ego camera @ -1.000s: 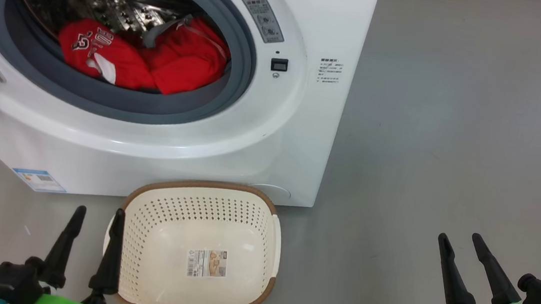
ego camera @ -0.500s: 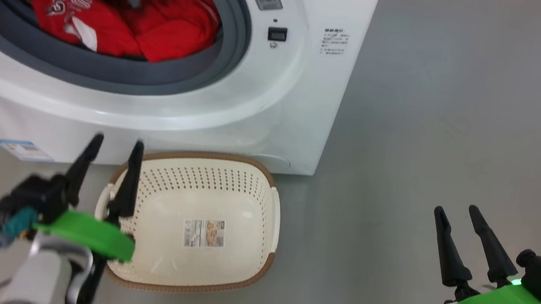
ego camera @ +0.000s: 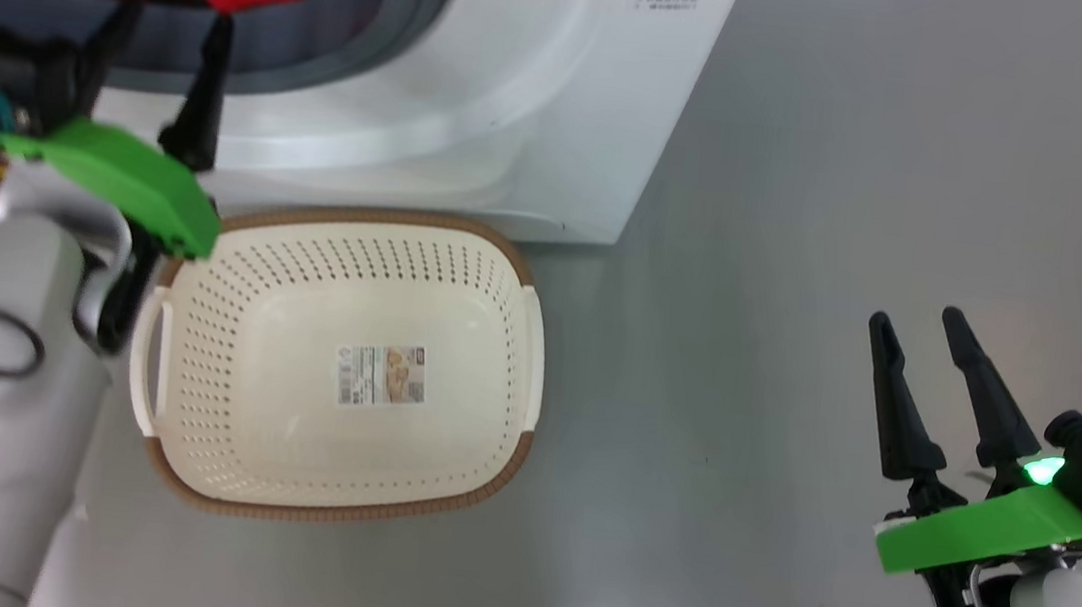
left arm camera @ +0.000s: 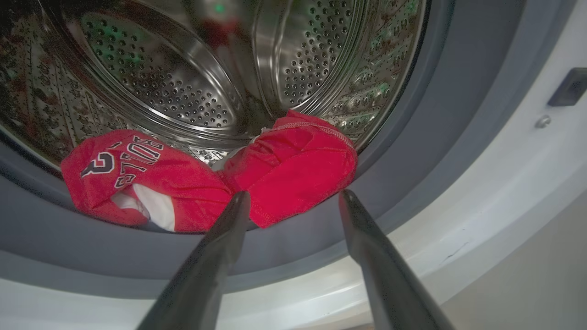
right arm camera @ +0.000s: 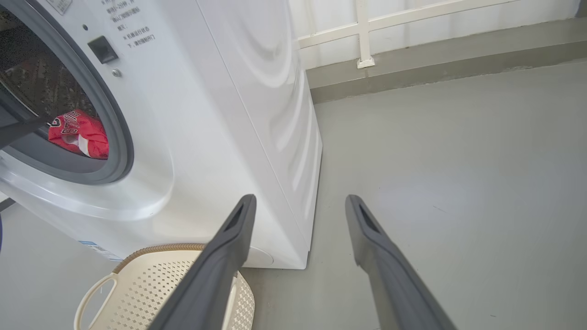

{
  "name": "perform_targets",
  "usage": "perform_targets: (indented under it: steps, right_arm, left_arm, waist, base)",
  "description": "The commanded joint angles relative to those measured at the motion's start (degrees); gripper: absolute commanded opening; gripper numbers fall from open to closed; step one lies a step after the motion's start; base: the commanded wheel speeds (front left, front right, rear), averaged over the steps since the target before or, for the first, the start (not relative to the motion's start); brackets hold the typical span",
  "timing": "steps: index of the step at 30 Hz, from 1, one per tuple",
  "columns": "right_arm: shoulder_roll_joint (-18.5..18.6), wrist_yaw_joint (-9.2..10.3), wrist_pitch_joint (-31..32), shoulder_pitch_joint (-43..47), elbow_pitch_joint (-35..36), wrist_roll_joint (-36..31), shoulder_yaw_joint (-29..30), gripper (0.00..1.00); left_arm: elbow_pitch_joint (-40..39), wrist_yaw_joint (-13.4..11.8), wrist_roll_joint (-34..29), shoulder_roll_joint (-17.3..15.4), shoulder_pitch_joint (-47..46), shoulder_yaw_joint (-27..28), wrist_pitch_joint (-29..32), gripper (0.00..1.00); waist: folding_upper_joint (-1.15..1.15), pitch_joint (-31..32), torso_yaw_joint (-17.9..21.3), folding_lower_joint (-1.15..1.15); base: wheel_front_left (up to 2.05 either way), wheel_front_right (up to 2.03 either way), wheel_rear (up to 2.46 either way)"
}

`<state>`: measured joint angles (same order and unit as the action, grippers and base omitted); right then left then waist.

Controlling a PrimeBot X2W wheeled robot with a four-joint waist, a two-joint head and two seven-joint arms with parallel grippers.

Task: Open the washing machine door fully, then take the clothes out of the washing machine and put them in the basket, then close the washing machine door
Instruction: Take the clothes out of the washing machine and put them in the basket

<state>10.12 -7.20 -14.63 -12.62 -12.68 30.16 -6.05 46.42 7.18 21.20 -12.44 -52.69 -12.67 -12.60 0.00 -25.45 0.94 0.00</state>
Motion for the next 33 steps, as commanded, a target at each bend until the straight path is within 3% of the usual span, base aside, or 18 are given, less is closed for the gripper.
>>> perform_targets:
  steps: [1,13,33]
  right_arm:
    - [0.17,-0.29,-0.37,-0.6,1.53,-0.84,-1.14,1.0]
    - [-0.26,-0.29,-0.37,-4.04,2.56,-0.92,-1.83,1.0]
    - [-1.03,-0.29,-0.37,-4.25,2.94,-0.71,-3.07,1.0]
  left_arm:
    - [-0.41,0.31,0.31,-2.89,-1.52,1.03,0.1,1.0]
    - [13.28,0.31,4.54,-4.03,-17.88,-8.15,2.47,1.0]
    - [22.69,0.31,9.2,-5.64,-25.88,-14.56,-1.14,1.0]
  waist:
    - [0.0,-3.49,1.2,0.0]
    - [0.0,-10.79,2.66,0.0]
    - [0.0,-12.96,4.97,0.0]
  base:
    - [0.0,0.0,0.0]
    - [0.0,0.0,0.0]
    - [0.0,0.0,0.0]
